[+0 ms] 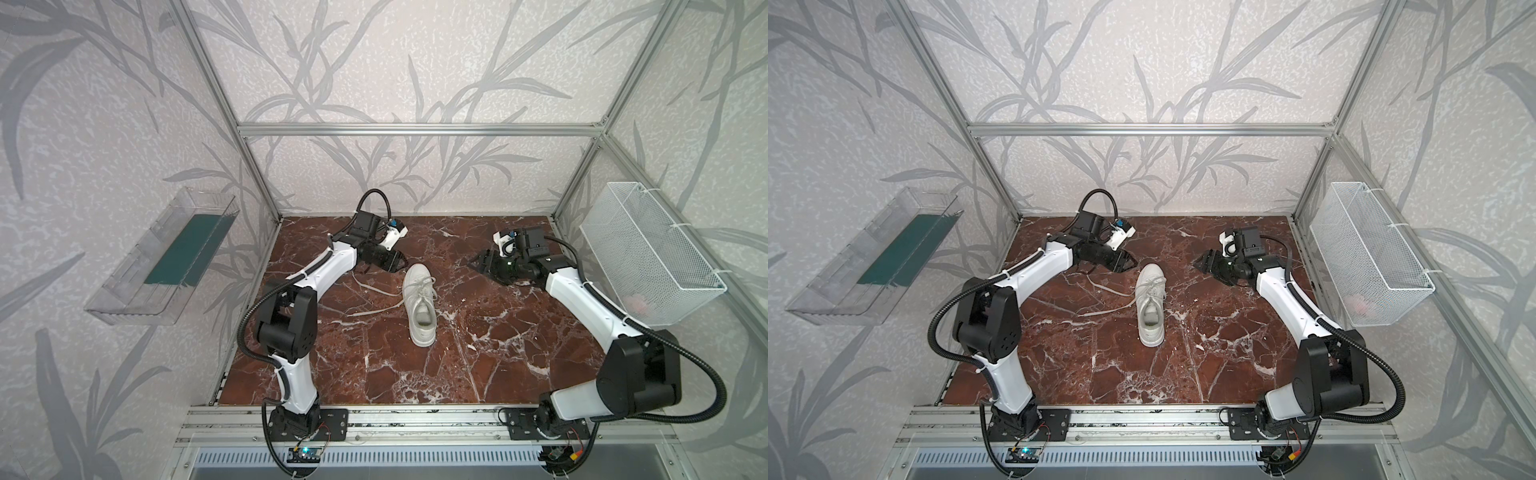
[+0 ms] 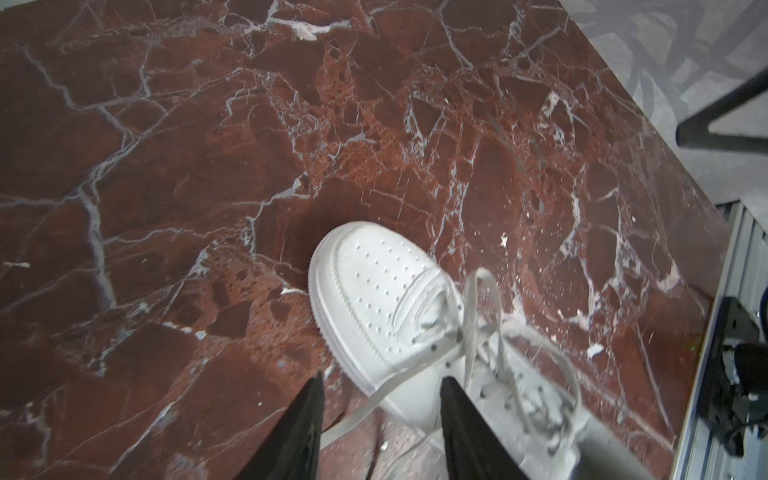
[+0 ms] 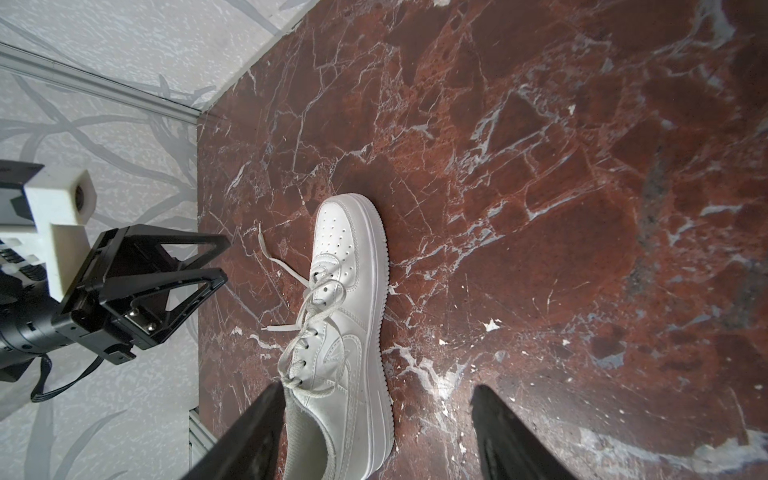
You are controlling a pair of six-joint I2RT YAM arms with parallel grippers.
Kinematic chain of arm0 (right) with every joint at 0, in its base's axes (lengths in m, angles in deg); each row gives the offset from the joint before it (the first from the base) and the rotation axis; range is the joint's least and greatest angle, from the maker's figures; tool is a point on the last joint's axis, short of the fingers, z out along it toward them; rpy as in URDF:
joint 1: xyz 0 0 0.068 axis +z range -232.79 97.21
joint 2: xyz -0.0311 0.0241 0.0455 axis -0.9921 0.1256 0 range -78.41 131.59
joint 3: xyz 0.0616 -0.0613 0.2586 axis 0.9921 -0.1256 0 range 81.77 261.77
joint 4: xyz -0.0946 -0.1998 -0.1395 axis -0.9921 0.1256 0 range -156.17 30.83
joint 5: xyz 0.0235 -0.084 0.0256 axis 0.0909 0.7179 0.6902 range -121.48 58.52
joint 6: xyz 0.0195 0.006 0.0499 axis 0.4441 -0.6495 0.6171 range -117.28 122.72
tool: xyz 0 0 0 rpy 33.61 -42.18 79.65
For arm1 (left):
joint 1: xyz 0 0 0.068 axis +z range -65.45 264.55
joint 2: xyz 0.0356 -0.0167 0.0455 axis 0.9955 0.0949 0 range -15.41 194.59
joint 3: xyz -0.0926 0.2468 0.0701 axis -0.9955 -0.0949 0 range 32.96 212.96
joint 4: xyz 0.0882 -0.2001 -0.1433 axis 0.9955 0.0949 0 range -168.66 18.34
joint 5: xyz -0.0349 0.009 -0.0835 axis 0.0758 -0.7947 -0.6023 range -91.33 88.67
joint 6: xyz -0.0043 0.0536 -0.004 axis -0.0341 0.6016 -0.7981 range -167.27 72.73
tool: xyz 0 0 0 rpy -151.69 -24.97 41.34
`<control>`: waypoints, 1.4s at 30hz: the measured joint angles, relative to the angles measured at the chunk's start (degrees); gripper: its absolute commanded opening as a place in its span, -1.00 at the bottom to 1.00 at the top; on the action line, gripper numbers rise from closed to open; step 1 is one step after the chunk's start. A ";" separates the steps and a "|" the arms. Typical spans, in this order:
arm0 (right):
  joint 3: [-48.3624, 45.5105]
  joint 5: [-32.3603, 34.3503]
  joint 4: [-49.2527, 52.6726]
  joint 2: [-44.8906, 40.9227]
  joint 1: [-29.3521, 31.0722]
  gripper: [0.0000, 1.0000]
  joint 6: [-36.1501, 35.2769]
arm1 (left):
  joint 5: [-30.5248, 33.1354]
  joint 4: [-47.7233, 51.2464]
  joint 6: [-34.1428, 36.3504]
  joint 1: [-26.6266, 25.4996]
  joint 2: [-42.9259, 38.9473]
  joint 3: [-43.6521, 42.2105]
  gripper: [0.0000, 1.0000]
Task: Tie the shoes
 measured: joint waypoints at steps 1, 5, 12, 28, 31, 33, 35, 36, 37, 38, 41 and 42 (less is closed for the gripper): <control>-0.15 0.02 0.02 0.00 0.00 0.42 0.15 | -1.55 0.02 4.31 0.81 -0.96 -2.03 -0.03; -0.17 0.02 0.04 -0.02 0.00 0.42 0.39 | -5.51 -0.13 19.98 1.25 -4.31 -10.03 -0.08; -0.17 0.04 0.15 -0.02 0.00 0.42 1.18 | -7.54 2.80 37.11 0.66 -1.01 -8.24 -0.19; -0.87 0.11 1.77 -0.61 0.00 0.41 1.33 | -7.98 8.28 49.66 0.66 9.53 1.73 -0.38; -1.38 0.11 1.86 -0.61 0.00 0.41 1.46 | -7.43 8.81 49.90 0.42 9.70 1.79 -0.40; -1.44 0.09 1.86 -0.61 0.00 0.41 1.44 | -6.71 9.16 49.92 0.07 9.92 1.99 -0.40; -1.44 0.11 1.86 -0.61 0.00 0.41 1.46 | -5.97 9.94 49.94 -0.35 10.51 2.84 -0.40; -1.44 0.09 1.84 -0.61 0.00 0.41 1.46 | -5.49 10.19 49.94 -0.61 10.84 3.34 -0.40; -1.44 0.11 1.86 -0.63 0.00 0.41 1.44 | -5.18 10.45 49.94 -0.81 11.13 3.74 -0.40; -1.44 0.11 1.86 -0.66 0.00 0.41 1.44 | -4.81 10.51 49.94 -1.03 11.34 4.00 -0.40; -1.44 0.11 1.90 -0.79 0.00 0.41 1.44 | -3.45 10.93 49.92 -1.75 11.93 4.57 -0.40; -1.44 0.11 1.95 -0.87 0.00 0.41 1.42 | -3.04 11.04 49.90 -2.01 12.15 4.68 -0.40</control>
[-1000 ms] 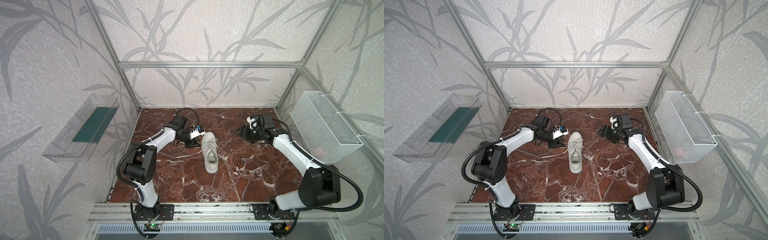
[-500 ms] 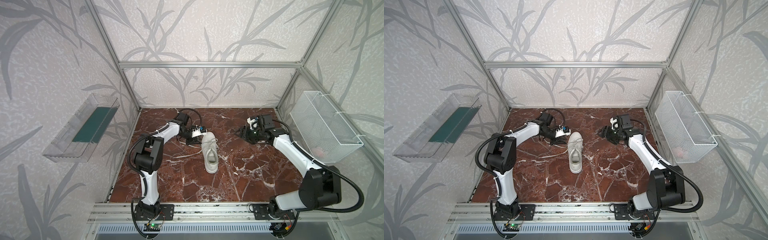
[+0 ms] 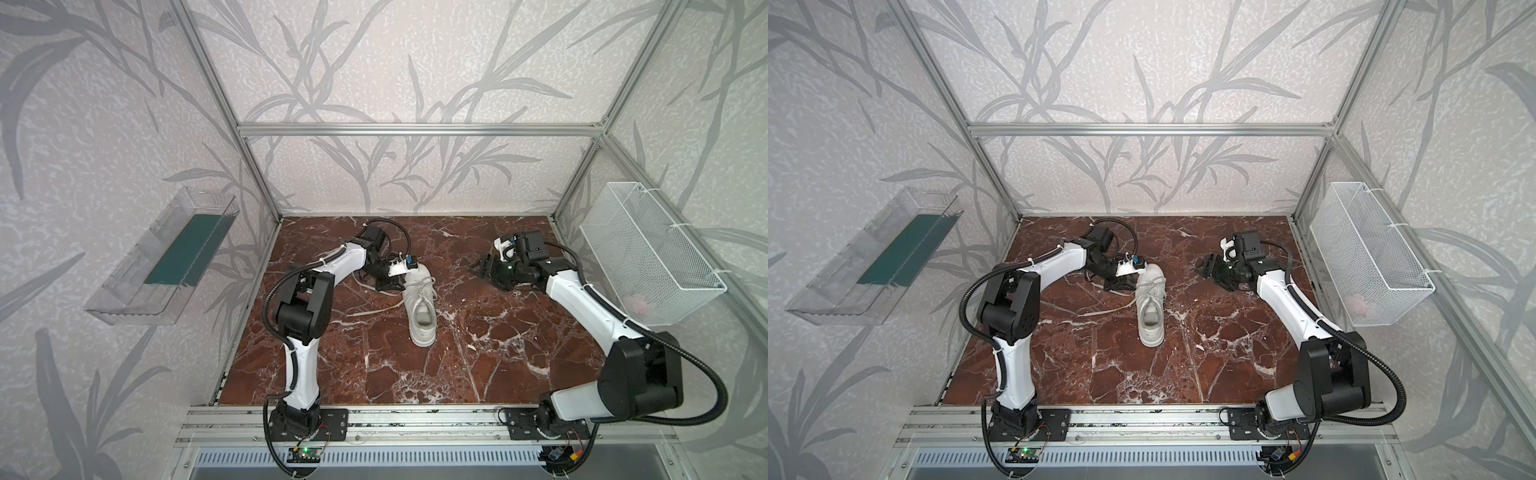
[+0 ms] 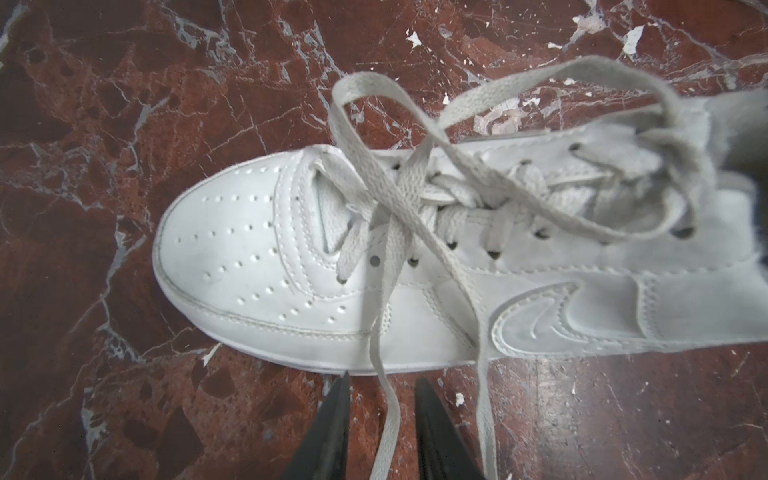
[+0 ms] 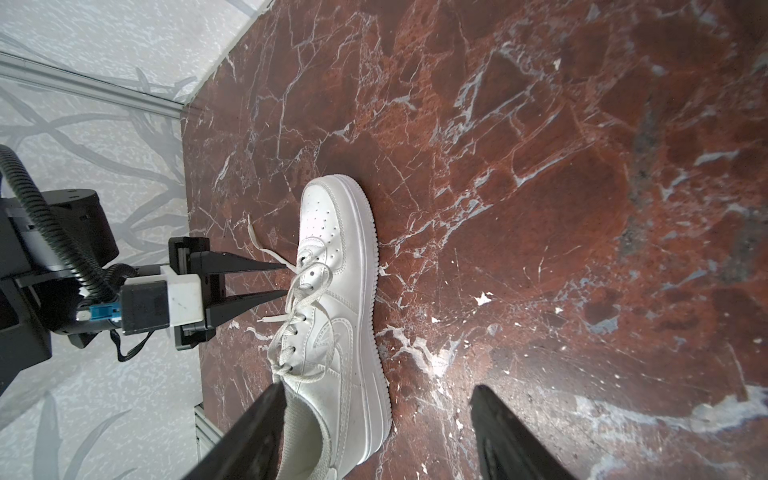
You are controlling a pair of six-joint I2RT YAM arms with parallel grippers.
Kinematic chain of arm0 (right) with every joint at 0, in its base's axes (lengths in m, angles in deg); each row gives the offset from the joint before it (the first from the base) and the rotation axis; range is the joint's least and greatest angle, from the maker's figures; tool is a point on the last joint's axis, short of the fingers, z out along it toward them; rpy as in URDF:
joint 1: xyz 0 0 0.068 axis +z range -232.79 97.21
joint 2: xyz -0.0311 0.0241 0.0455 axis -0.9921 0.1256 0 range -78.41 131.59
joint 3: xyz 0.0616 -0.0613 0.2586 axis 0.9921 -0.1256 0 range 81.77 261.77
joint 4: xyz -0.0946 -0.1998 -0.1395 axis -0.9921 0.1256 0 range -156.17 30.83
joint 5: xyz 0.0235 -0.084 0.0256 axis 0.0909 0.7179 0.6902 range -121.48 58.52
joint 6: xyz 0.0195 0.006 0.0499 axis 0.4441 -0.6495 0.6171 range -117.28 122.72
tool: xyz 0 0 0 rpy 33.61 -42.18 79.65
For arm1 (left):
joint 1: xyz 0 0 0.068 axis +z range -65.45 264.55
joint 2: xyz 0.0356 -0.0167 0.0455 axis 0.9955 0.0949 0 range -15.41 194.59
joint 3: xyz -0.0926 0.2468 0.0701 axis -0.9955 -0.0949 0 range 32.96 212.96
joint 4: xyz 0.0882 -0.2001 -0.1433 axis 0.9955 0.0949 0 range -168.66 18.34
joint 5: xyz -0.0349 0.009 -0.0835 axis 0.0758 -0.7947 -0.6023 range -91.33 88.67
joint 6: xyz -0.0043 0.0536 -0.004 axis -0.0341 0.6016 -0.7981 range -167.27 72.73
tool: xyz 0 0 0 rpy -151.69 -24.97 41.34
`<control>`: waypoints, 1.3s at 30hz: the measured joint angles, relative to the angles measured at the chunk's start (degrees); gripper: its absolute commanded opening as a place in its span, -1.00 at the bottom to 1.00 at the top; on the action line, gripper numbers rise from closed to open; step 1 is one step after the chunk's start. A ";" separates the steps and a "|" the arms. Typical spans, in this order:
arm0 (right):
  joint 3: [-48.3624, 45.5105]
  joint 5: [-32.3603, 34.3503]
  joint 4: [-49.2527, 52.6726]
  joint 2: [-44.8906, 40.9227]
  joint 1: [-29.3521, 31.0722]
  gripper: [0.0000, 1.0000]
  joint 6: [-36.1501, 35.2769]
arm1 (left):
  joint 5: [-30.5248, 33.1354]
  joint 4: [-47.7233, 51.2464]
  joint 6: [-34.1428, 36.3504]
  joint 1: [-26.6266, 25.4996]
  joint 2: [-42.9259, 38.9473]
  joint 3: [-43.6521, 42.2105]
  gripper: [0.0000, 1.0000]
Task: Tie the shoes
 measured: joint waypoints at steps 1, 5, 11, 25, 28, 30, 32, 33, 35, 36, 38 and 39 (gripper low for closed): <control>0.00 0.00 0.07 -0.09 0.00 0.41 0.00 | 0.37 0.28 0.00 -0.20 0.22 0.22 -0.40; 0.00 0.00 0.39 -0.48 0.00 0.41 -0.07 | 1.55 1.14 -0.04 -0.90 1.75 1.95 -0.48; 0.00 0.00 0.85 -0.59 0.00 0.41 -0.20 | 3.13 2.14 -0.26 -1.49 2.29 2.84 -0.82; -1.84 -2.64 -1.88 -0.42 0.74 0.27 2.38 | 4.07 2.43 -0.28 -1.66 1.40 2.75 -1.00; -1.90 -4.72 -4.26 1.27 2.03 0.11 4.46 | 4.35 2.49 -0.22 -1.90 0.20 2.75 -1.00; -1.81 -6.10 -5.81 3.19 3.37 -0.11 5.84 | 4.81 2.58 -0.17 -2.16 -0.59 2.75 -1.00; -1.70 -7.28 -7.41 5.35 4.92 -0.30 7.23 | 5.20 2.71 -0.02 -2.38 -1.20 2.73 -1.00; -1.55 -7.80 -8.37 6.58 5.88 -0.40 8.35 | 5.40 2.71 0.02 -2.45 -1.49 2.69 -1.00; -1.09 -8.85 -10.08 8.57 7.56 -0.55 9.94 | 5.64 2.80 0.04 -2.49 -2.03 2.64 -1.00; -0.72 -9.40 -11.10 9.57 8.44 -0.65 10.84 | 5.75 2.84 0.07 -2.54 -2.34 2.60 -1.00; 0.33 -10.40 -13.11 11.54 9.94 -0.75 12.41 | 5.90 2.95 0.04 -2.71 -2.86 2.38 -1.00; 0.92 -10.84 -14.03 12.46 10.62 -0.79 13.22 | 5.99 2.97 0.04 -2.75 -3.04 2.32 -1.00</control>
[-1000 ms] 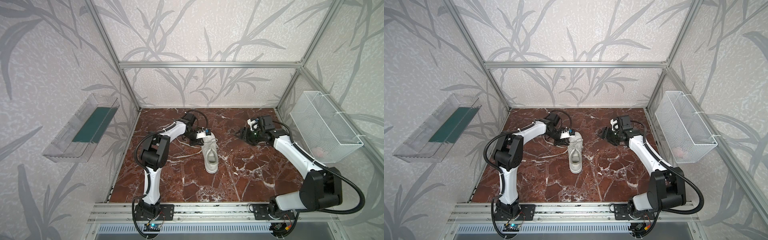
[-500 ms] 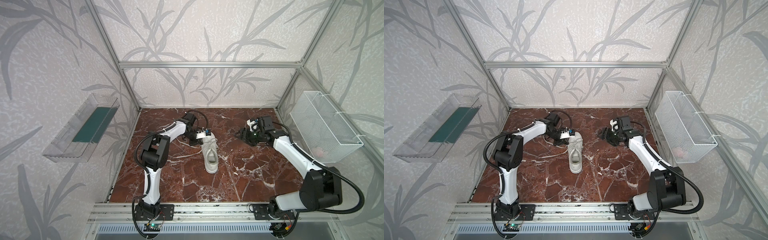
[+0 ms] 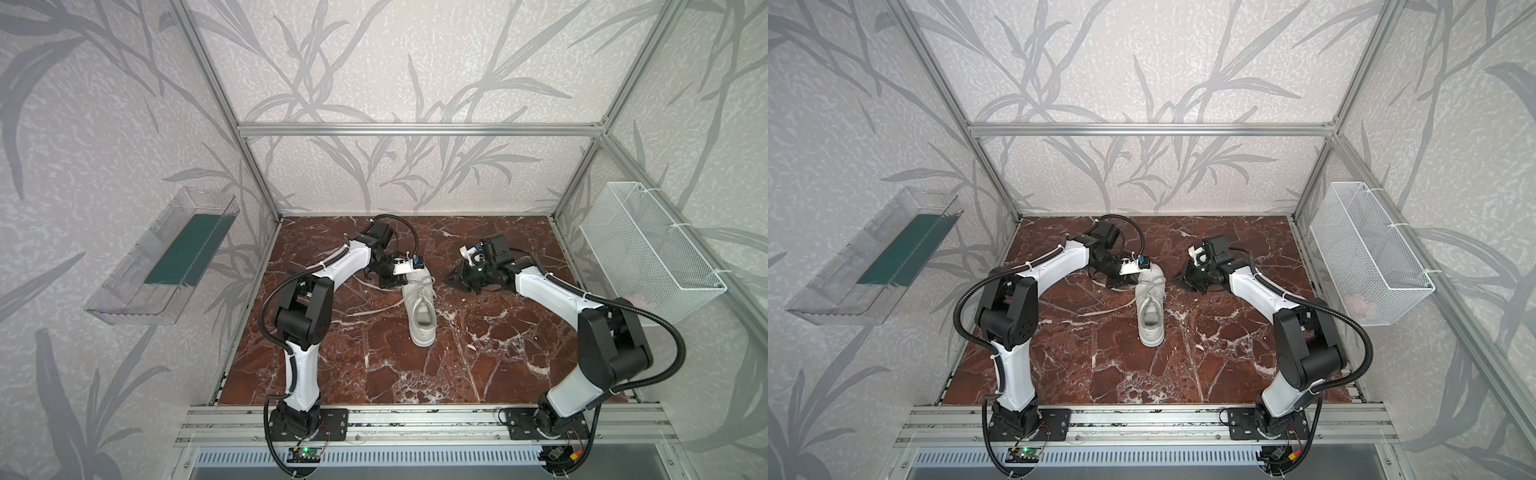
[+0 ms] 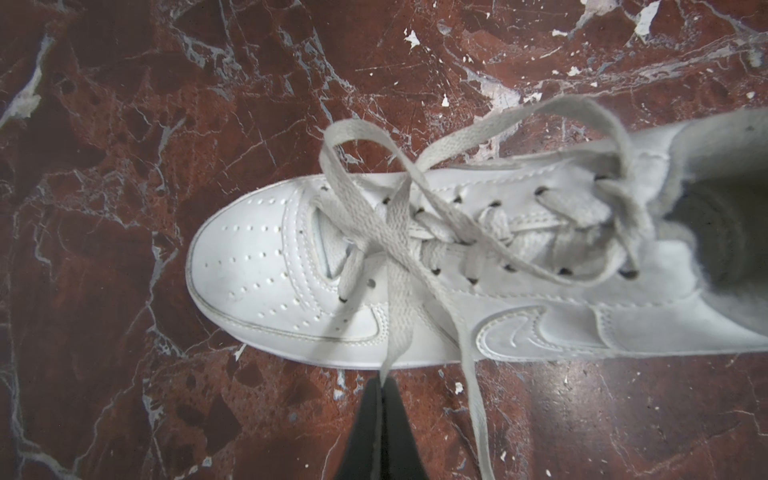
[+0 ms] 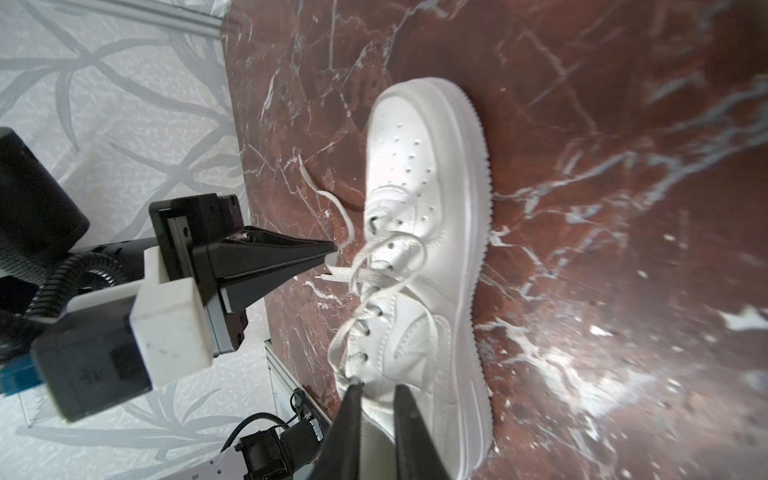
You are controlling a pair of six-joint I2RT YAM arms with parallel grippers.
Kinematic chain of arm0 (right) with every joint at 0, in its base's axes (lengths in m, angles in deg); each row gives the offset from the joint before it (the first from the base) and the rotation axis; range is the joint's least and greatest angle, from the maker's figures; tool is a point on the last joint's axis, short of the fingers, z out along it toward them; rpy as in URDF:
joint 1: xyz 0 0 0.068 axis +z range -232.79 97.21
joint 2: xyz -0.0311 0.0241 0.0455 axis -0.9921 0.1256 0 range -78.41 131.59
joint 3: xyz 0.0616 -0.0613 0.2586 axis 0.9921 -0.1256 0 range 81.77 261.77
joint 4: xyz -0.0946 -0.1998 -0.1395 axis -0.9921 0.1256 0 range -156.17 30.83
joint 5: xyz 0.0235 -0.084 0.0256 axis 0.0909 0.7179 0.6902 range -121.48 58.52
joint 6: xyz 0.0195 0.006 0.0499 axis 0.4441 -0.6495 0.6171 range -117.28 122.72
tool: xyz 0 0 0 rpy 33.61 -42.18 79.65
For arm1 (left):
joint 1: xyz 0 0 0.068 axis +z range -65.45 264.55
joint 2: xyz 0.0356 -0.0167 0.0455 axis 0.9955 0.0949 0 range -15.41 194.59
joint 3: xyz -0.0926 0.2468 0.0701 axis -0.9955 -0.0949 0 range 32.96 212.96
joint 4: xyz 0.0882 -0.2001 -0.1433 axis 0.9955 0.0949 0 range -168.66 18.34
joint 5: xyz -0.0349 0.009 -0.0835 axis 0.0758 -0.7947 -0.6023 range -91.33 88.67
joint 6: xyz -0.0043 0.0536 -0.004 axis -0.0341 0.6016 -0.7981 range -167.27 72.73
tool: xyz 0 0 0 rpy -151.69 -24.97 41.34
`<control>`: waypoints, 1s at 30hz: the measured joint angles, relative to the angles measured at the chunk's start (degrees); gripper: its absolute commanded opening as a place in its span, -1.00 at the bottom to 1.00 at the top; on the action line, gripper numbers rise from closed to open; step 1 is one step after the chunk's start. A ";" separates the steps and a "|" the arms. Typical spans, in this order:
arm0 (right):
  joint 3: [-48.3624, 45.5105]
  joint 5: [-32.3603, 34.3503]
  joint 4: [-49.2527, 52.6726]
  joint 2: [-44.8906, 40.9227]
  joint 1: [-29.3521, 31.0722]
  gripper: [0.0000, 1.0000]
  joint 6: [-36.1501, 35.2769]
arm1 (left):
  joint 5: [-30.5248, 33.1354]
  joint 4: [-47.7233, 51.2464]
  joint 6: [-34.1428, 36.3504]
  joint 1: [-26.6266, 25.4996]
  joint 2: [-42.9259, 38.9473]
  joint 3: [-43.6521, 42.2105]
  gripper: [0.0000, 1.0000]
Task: Tie the shoes
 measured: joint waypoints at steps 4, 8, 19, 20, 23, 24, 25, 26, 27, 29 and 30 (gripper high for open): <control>1.84 -1.66 -4.42 3.06 2.03 -0.87 3.06 | 0.24 -0.04 0.00 0.00 -0.37 -0.35 -1.00; 3.10 -3.02 -8.87 6.56 2.97 -0.92 6.08 | 0.31 -0.11 -0.02 -0.07 -0.55 -1.27 -1.00; 5.73 -4.39 -13.57 13.05 4.20 -0.99 10.01 | 0.46 -0.59 -0.02 -0.09 -1.64 -2.25 -1.00; 5.77 -4.33 -13.51 13.20 4.20 -1.00 9.97 | 0.48 -0.59 -0.02 -0.09 -1.73 -2.25 -1.00; 6.01 -4.07 -12.59 13.64 4.20 -1.00 9.33 | 0.46 -0.87 0.00 -0.11 -2.08 -2.45 -1.00; 6.03 -3.96 -12.07 13.77 4.20 -1.00 9.03 | 0.46 -0.98 0.02 -0.11 -2.27 -2.69 -1.00; 6.03 -3.85 -11.67 13.99 4.20 -1.00 8.74 | 0.46 -1.16 0.04 -0.13 -2.51 -3.04 -1.00; 6.03 -3.72 -11.41 14.23 4.20 -1.00 8.55 | 0.46 -1.31 0.13 -0.15 -2.75 -3.32 -1.00; 6.03 -3.67 -11.26 14.53 4.20 -1.00 8.37 | 0.46 -1.44 0.22 -0.22 -3.13 -3.69 -1.00; 6.03 -3.65 -10.82 15.04 4.20 -1.00 8.11 | 0.46 -1.42 0.35 -0.35 -3.76 -3.89 -1.00; 6.03 -3.69 -10.73 15.26 4.20 -1.00 8.00 | 0.48 -1.40 0.50 -0.46 -4.09 -3.89 -1.00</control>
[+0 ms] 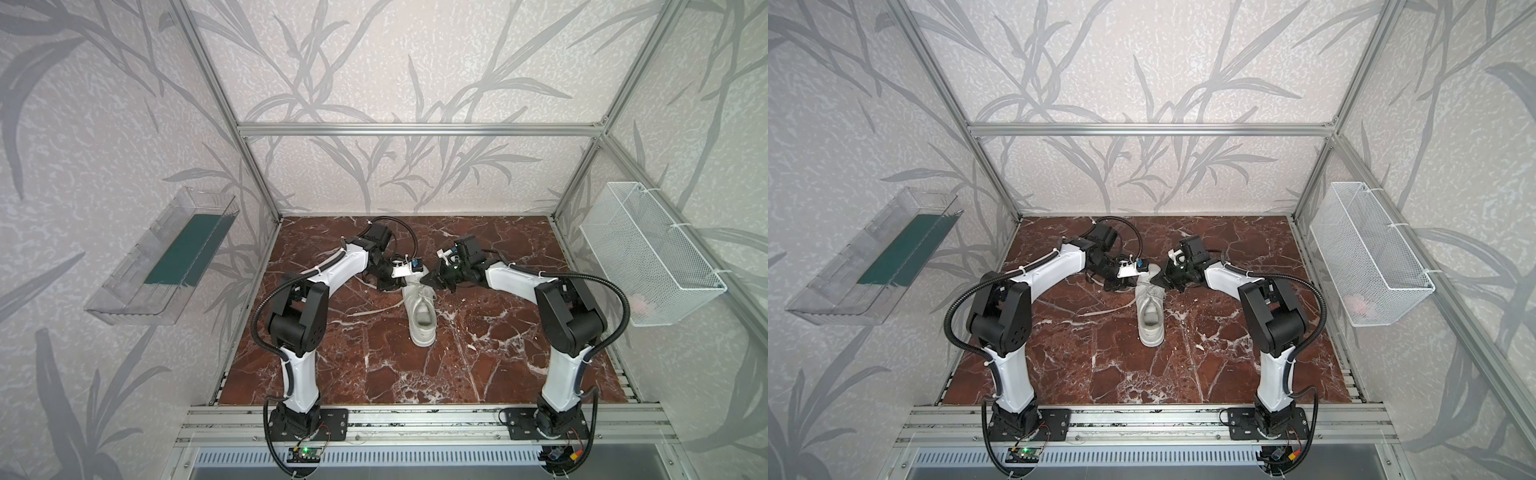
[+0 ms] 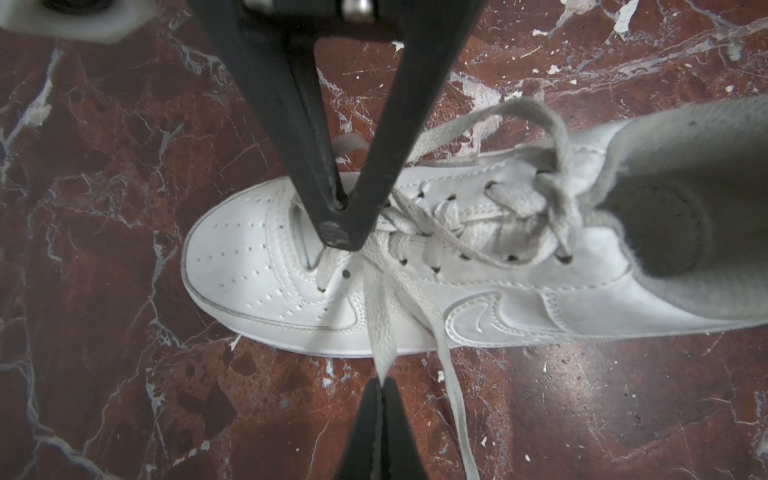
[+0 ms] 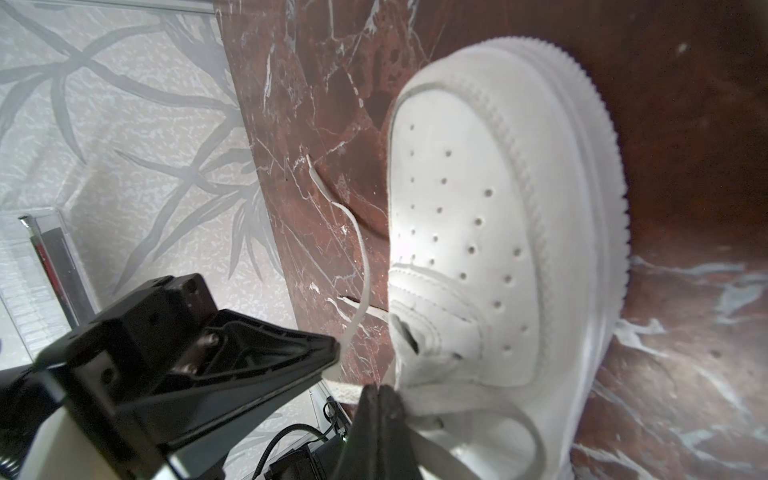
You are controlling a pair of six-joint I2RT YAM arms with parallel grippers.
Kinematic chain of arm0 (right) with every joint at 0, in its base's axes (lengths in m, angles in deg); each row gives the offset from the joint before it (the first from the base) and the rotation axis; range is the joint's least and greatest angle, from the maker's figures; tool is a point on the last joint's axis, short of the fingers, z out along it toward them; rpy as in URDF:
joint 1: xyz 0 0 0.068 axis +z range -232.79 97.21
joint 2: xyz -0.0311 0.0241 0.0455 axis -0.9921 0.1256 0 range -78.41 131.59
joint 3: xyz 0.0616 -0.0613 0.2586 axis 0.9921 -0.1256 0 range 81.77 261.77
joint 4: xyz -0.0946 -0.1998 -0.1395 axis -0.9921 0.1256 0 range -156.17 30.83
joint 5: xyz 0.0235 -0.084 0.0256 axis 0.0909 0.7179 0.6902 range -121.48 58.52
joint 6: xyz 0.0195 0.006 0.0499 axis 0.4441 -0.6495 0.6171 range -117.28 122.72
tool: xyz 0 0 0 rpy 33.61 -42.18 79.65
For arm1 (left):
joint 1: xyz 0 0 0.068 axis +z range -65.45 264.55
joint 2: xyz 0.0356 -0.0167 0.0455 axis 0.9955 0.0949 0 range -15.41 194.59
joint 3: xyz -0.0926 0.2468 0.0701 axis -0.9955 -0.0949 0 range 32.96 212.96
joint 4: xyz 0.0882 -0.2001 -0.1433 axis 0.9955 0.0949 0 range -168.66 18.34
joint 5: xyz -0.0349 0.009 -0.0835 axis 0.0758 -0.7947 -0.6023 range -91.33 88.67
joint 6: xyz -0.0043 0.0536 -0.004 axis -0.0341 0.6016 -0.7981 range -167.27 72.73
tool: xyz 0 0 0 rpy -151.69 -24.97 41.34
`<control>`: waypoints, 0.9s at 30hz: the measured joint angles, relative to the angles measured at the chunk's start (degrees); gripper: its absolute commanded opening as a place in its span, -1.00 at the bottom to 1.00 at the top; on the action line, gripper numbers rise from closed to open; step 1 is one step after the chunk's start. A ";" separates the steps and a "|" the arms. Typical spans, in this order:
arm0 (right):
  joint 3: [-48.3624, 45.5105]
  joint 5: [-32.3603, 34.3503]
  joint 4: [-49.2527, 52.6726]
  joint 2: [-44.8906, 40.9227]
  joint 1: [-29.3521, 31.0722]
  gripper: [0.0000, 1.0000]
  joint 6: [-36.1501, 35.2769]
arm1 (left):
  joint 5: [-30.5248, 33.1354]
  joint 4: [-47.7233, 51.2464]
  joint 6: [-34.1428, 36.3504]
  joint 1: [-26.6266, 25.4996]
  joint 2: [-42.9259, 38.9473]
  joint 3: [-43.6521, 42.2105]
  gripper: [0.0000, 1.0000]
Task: Tie the shoes
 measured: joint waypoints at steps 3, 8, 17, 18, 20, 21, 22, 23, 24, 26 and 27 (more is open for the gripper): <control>0.00 0.00 0.00 0.07 0.00 -1.00 -0.46 | 0.63 0.44 0.63 -0.68 -1.07 0.09 -1.00; 0.00 -0.02 0.00 0.07 0.02 -1.00 -1.01 | 1.55 2.36 1.18 -2.78 -1.60 1.51 -1.00; -0.20 -0.11 -0.31 0.07 0.02 -1.00 -1.05 | 1.77 2.56 1.66 -5.51 -1.99 2.19 -1.00; -0.20 -0.15 -0.37 0.07 0.02 -1.00 -1.03 | 1.79 2.58 1.68 -5.66 -1.99 2.45 -1.00; -0.33 -0.28 -0.66 0.07 0.02 -1.00 -1.01 | 1.86 2.56 1.66 -5.90 -1.99 3.10 -1.00; -0.46 -0.39 -0.87 0.07 0.02 -1.00 -0.96 | 1.88 2.49 1.62 -5.99 -1.99 3.41 -1.00; -0.61 -0.50 -1.16 0.07 0.00 -1.00 -0.83 | 1.88 2.43 1.60 -6.01 -1.99 3.69 -1.00; -0.76 -0.61 -1.51 0.04 0.00 -1.00 -0.70 | 1.92 2.43 1.57 -6.03 -1.99 4.04 -1.00; -0.90 -0.70 -1.75 0.02 0.00 -1.00 -0.55 | 1.97 2.38 1.60 -6.05 -1.99 4.26 -1.00; -1.20 -0.85 -2.40 -0.04 0.00 -1.00 -0.31 | 2.05 2.75 1.60 -6.05 -1.97 4.96 -1.00; -1.31 -0.90 -2.54 -0.07 0.00 -1.00 -0.15 | 2.14 2.93 1.62 -6.03 -1.95 5.27 -1.00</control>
